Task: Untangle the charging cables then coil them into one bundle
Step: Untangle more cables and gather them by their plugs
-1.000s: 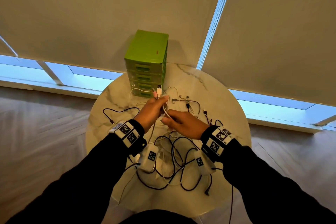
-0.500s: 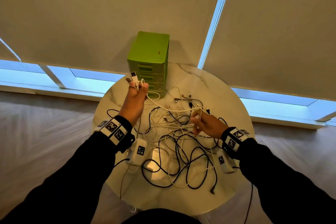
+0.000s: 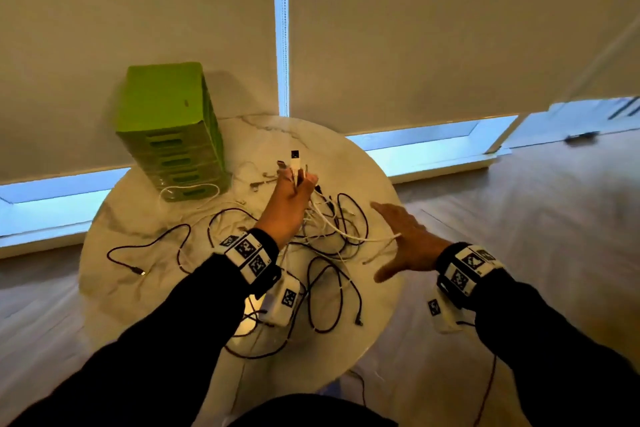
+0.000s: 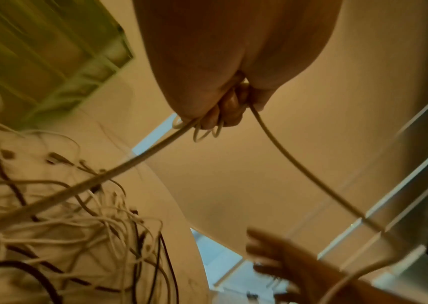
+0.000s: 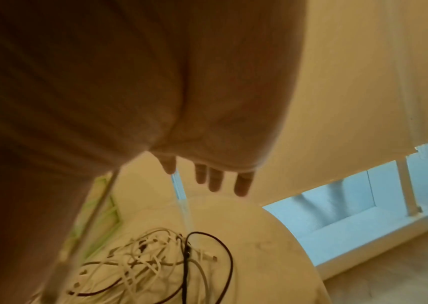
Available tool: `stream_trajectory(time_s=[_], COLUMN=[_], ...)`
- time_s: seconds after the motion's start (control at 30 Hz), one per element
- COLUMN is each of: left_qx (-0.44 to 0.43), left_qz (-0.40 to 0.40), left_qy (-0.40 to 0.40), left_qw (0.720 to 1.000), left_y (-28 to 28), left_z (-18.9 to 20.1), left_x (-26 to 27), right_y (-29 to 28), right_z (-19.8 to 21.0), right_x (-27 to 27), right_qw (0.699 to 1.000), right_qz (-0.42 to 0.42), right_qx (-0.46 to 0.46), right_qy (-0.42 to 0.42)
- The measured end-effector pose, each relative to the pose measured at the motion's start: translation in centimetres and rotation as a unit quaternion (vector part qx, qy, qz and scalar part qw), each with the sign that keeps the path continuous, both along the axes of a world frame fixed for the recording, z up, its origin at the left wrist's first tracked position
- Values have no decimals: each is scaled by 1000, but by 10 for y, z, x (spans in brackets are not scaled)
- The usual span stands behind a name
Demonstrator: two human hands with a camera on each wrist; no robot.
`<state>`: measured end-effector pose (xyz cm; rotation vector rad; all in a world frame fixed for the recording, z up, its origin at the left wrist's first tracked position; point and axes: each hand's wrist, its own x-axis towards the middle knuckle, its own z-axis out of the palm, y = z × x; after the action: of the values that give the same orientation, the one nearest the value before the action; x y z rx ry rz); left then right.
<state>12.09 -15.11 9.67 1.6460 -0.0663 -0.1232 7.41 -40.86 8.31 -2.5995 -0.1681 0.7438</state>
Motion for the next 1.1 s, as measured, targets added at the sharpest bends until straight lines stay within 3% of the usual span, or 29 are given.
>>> stream_trajectory(time_s=[0.07, 0.17, 0.23, 0.37, 0.43, 0.5, 0.57, 0.6, 0.73, 0.83, 0.9, 1.0, 1.03, 1.1], left_qx=[23, 68, 93, 98, 77, 56, 38, 31, 12, 25, 14, -50, -79, -143], left_qz=[-31, -71, -89, -87, -86, -88, -101, -112, -147, -160, -154, -112, -108, -120], left_qy=[-14, -37, -43, -53, -46, -21, -7, -3, 2, -3, 7, 55, 70, 92], left_qw=[999, 994, 991, 990, 992, 994, 994, 993, 989, 987, 988, 991, 989, 978], left_y=[-27, -58, -68, -66, -61, -55, -52, -52, -58, -60, -57, -47, -43, -36], left_z=[-3, -8, -13, -17, -13, -9, -11, -14, -18, -21, -20, -12, -8, -3], left_x=[-1, -3, -3, 3, 4, 3, -1, -3, -18, -21, -20, -12, -8, -3], right_y=[9, 25, 27, 15, -1, -12, -12, -8, 37, 60, 61, 32, 16, -15], right_z=[16, 36, 41, 30, 11, -12, -26, -28, -11, 10, 16, 6, 1, -10], right_x=[-18, -36, -47, -71, -77, -81, -79, -77, -57, -47, -46, -48, -49, -53], right_qw=[996, 965, 948, 957, 980, 997, 992, 991, 991, 949, 944, 954, 961, 977], right_qz=[10, -48, -71, -116, -124, -68, -38, -31, -54, -145, -155, -155, -163, -196], right_qx=[72, 253, 307, 257, 151, 8, -116, -130, 87, 276, 267, 166, 131, 57], right_qy=[-59, -46, -47, -73, -37, 23, 43, 12, -80, -54, -114, -198, -182, -58])
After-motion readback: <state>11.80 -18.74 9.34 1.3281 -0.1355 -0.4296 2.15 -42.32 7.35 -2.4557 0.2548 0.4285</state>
